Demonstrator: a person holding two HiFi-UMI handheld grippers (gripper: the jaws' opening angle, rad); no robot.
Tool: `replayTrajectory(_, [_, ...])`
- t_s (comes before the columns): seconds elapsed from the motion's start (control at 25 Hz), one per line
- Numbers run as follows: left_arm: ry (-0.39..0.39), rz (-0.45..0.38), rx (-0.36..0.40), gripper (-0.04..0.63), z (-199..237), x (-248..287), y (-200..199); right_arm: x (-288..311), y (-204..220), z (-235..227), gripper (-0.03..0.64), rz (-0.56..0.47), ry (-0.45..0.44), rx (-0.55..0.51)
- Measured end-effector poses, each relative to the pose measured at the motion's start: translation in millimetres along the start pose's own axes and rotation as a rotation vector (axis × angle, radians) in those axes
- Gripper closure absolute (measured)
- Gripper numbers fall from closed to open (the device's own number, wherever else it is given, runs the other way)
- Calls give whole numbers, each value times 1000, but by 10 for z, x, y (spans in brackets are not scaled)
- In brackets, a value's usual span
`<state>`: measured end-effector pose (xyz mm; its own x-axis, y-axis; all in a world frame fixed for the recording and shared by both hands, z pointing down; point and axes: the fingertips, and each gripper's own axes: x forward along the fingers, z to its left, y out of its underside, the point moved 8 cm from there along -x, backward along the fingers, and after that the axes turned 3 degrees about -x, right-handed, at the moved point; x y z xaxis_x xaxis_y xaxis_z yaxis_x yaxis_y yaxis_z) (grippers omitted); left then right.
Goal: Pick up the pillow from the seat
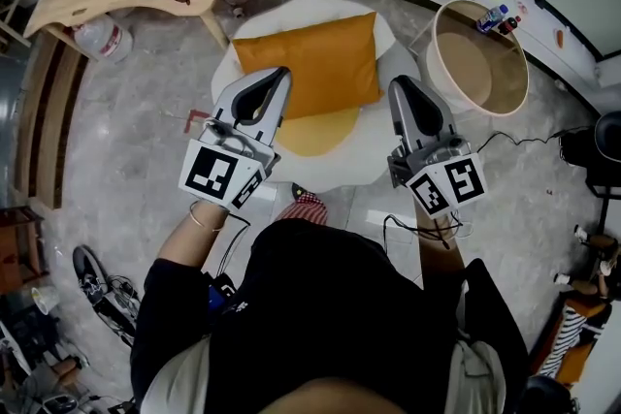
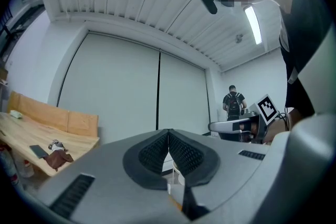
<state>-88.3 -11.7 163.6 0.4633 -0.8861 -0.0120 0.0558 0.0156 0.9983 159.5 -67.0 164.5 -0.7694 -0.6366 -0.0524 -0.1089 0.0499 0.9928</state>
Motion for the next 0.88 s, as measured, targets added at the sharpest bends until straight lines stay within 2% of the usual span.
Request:
replayTrajectory(0.16, [13, -10, 15, 586, 188, 53, 30, 257, 19, -13, 592, 10, -4, -5])
replayTrajectory(0.48, [2, -17, -5, 586, 435, 93, 112, 482, 109, -18, 592, 42, -4, -10])
replayTrajectory(0.88, [-43, 0, -8, 586, 456, 170, 172, 615, 150, -144, 591, 61, -54, -18])
